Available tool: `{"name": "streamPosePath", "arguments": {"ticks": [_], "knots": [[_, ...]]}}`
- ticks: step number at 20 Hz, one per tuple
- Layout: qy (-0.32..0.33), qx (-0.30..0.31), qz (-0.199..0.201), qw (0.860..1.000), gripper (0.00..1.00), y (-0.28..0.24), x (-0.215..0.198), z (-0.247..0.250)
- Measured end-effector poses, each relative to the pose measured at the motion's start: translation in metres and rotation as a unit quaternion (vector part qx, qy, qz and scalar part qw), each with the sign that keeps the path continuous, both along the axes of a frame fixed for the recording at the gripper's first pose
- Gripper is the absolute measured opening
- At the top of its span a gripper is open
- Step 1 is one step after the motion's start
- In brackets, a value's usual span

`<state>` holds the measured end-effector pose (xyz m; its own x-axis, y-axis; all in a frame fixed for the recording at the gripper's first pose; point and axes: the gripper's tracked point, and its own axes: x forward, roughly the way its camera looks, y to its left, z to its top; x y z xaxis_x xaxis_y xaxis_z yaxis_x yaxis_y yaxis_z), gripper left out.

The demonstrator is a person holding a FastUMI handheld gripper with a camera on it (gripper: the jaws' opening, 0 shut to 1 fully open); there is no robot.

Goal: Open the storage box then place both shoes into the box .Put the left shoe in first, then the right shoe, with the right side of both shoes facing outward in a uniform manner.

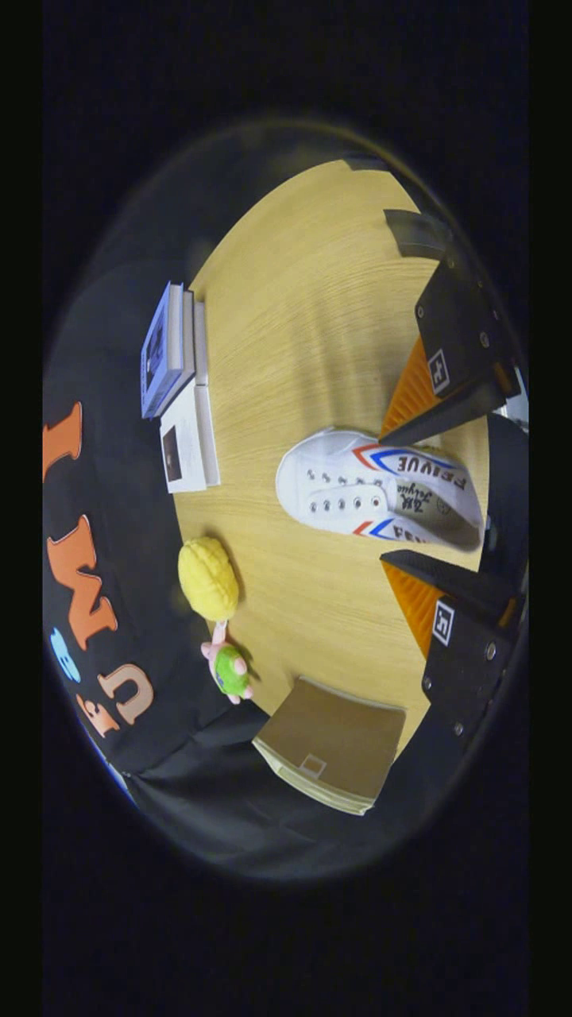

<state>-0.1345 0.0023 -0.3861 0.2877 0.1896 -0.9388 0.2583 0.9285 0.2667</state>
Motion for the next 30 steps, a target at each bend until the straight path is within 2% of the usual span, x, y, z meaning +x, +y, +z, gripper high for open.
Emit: {"name": "streamPosePath", "arguments": {"ticks": [3,6,7,11,14,18,25,30], "knots": [[0.002,0.027,-0.017,1.0,0.71,0.001,-0.002,-0.011],[0.02,0.026,-0.033,0.999,0.58,-0.003,-0.008,-0.039],[0.019,0.035,-0.053,0.998,0.49,-0.004,-0.007,-0.035],[0.01,0.045,-0.081,0.996,0.24,-0.008,-0.004,-0.035],[0.012,0.051,-0.096,0.994,0.19,0.004,0.003,-0.036],[-0.01,0.095,-0.091,0.991,0.19,0.045,0.035,-0.011],[-0.069,0.156,-0.056,0.984,0.19,0.142,0.111,0.068],[-0.103,0.185,-0.003,0.977,0.18,0.231,0.151,0.118]]}}
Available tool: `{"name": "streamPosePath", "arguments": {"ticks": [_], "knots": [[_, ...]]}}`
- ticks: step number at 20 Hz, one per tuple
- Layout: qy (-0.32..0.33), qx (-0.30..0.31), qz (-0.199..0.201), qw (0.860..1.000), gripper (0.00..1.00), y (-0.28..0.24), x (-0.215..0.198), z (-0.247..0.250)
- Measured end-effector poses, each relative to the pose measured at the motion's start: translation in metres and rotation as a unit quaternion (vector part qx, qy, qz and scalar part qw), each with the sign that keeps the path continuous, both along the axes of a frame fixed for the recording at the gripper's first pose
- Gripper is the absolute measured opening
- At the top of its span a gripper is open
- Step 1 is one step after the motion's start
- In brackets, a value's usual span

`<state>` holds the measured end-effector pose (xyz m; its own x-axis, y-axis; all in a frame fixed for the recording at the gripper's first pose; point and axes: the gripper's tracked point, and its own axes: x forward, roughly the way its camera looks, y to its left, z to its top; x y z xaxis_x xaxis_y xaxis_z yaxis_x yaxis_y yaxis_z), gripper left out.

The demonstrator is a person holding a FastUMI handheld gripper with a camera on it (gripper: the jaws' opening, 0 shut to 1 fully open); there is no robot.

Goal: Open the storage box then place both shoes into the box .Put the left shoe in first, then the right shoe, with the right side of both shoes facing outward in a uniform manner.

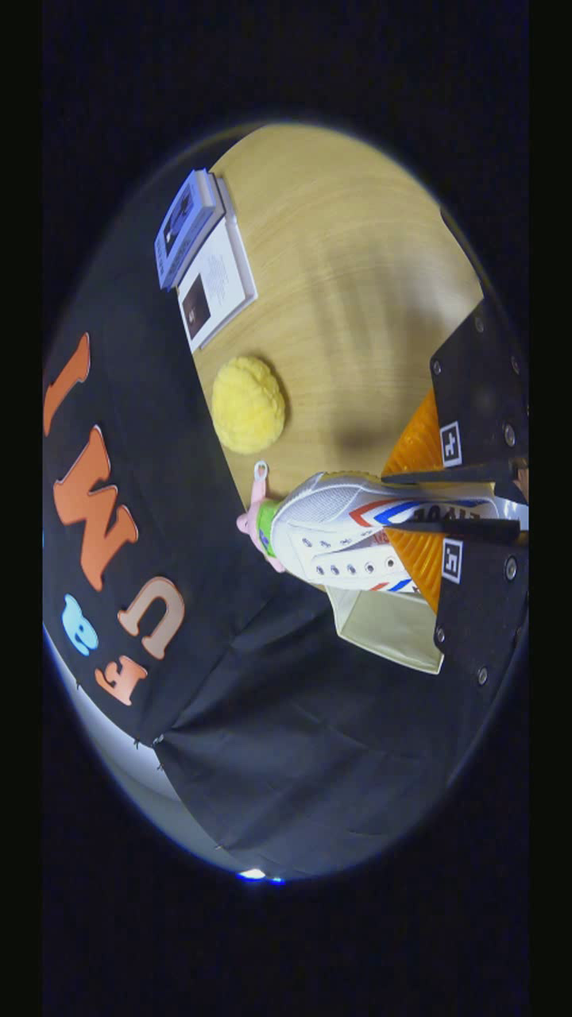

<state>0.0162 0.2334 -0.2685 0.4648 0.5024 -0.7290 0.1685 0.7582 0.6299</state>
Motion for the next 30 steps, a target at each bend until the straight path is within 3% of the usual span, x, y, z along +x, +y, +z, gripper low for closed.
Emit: {"name": "streamPosePath", "arguments": {"ticks": [5,10,14,17,23,30], "knots": [[-0.008,0.015,0.054,0.998,0.18,0.082,0.013,0.015],[-0.01,-0.012,0.095,0.995,0.18,0.123,0.012,0.005],[-0.051,-0.006,0.097,0.994,0.42,0.145,0.028,0.022],[-0.099,-0.037,0.092,0.99,0.64,0.13,0.037,0.044],[-0.177,-0.102,0.097,0.974,0.87,0.08,0.033,0.07],[-0.241,-0.17,0.045,0.955,0.89,-0.026,0.023,0.096]]}}
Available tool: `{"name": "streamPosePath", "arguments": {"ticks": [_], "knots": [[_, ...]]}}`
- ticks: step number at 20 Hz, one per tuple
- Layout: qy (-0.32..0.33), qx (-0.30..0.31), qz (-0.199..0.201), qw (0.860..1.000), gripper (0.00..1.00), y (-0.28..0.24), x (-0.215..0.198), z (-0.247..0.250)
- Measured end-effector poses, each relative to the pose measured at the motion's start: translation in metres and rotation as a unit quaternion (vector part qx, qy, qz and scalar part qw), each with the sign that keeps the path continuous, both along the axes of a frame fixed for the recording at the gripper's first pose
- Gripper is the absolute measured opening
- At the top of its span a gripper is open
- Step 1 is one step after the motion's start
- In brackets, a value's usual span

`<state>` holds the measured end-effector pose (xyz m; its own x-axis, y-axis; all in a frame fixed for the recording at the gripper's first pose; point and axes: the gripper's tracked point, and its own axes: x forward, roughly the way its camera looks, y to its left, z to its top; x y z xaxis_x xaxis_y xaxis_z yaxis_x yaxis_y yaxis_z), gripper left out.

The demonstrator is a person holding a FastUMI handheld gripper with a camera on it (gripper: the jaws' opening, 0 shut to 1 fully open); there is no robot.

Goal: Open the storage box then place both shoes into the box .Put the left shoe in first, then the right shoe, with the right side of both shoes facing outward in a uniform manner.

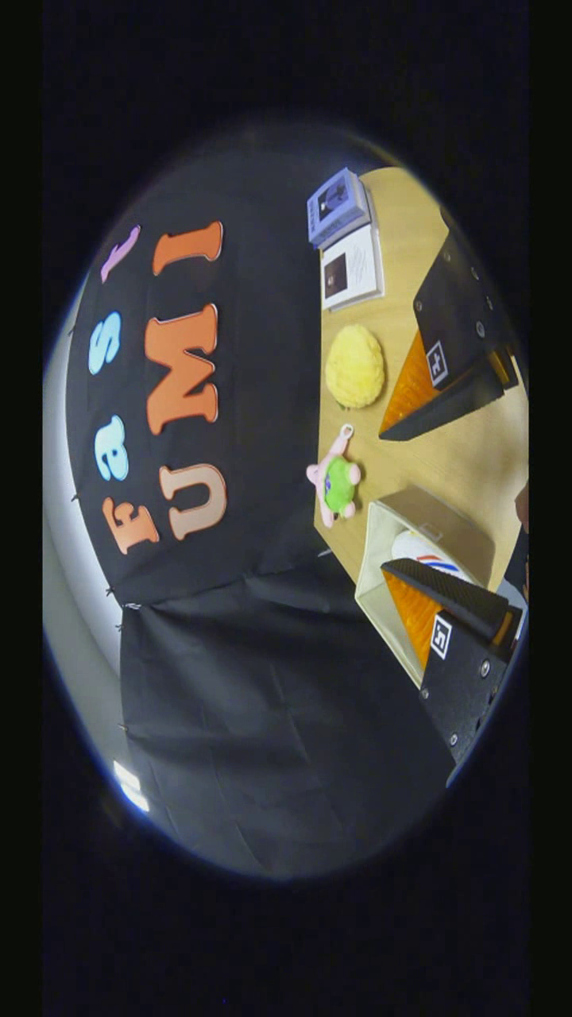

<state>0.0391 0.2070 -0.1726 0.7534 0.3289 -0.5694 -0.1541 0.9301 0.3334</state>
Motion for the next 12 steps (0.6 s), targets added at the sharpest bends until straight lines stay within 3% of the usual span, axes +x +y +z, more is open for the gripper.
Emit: {"name": "streamPosePath", "arguments": {"ticks": [9,12], "knots": [[-0.088,-0.082,-0.085,0.989,0.88,-0.152,-0.008,0.015],[-0.104,-0.091,-0.094,0.986,0.89,-0.165,-0.015,0.013]]}}
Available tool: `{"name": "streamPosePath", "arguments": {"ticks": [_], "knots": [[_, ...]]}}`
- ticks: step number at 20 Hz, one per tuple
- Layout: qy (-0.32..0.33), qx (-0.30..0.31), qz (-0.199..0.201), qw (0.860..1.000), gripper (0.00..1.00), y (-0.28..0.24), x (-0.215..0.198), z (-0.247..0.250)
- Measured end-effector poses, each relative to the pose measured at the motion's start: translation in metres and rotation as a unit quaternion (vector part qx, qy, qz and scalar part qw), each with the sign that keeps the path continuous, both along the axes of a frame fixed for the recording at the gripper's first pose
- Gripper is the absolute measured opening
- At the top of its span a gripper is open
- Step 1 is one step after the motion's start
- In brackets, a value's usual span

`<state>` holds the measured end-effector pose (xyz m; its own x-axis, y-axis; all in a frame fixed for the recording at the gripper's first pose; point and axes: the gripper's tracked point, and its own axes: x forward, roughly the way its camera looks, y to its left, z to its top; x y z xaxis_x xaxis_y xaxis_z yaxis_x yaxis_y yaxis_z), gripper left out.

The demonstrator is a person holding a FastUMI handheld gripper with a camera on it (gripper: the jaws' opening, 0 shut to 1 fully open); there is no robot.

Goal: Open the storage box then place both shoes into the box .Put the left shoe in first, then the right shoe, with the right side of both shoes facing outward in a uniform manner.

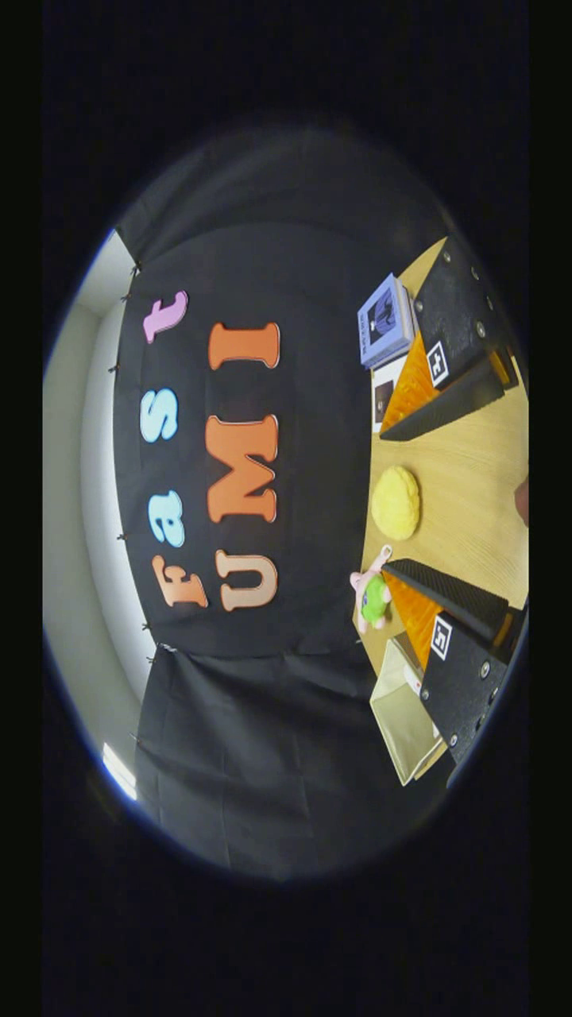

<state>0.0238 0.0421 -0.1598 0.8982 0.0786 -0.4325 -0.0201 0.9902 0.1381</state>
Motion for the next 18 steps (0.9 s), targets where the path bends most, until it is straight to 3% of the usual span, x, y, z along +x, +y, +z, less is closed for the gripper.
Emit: {"name": "streamPosePath", "arguments": {"ticks": [5,18], "knots": [[-0.057,-0.029,-0.019,0.998,0.9,-0.026,-0.002,0.028],[-0.103,-0.041,-0.05,0.993,0.94,-0.039,0.007,0.042]]}}
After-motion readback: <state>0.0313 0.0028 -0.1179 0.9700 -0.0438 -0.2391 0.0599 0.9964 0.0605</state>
